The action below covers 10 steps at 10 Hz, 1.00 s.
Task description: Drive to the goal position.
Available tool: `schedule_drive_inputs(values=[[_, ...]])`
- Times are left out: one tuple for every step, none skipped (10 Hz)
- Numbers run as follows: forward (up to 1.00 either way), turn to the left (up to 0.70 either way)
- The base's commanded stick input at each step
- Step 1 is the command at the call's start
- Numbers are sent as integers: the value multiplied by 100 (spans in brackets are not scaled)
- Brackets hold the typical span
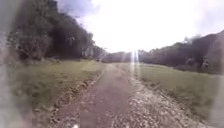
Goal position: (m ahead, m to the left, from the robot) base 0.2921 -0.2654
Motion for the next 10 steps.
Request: schedule_drive_inputs(values=[[85, 0], [85, 0], [85, 0], [85, 0], [85, 0], [85, 0], [85, 0], [85, 0], [85, 0], [85, 0]])
